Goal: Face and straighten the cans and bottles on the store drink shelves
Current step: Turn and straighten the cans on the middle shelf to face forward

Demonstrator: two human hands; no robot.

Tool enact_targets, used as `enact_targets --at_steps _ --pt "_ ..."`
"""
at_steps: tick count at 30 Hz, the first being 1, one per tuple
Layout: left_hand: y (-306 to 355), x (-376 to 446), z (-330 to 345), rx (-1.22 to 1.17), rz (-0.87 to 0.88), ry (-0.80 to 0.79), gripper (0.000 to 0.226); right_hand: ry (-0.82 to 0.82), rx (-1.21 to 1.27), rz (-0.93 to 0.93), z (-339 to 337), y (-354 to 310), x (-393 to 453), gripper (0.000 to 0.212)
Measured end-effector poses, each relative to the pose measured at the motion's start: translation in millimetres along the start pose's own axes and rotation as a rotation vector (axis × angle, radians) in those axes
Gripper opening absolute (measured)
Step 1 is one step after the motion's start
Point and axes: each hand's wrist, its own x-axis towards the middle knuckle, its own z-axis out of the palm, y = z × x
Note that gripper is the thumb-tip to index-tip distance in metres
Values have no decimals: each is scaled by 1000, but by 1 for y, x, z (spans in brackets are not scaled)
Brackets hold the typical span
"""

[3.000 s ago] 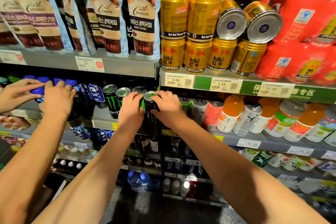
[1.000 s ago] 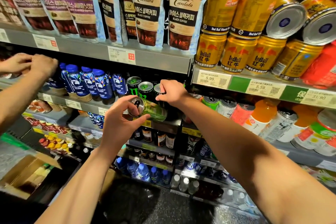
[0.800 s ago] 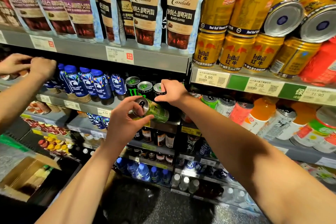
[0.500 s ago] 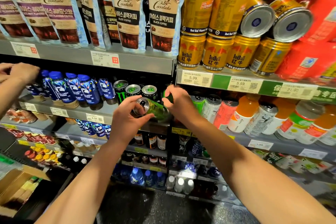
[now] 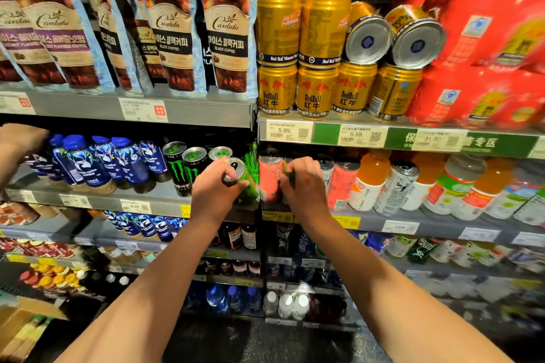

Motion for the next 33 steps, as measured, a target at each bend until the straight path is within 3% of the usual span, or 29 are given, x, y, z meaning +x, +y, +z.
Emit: enact_targets --at_steps 7,16,21,26,33 --pt "11 15 11 88 -135 -84 35 0 -44 70 -5 -2 1 28" --pt "6 16 28 288 7 -3 38 3 -98 45 -8 0 -2 35" --pt "-5 17 36 321 63 -73 43 -16 -114 27 -10 0 -3 29" --pt "-4 10 37 272 62 -46 48 -27 -120 38 -13 3 -6 29" --pt "21 3 49 129 179 -23 38 -2 -112 9 -17 -7 -14 32"
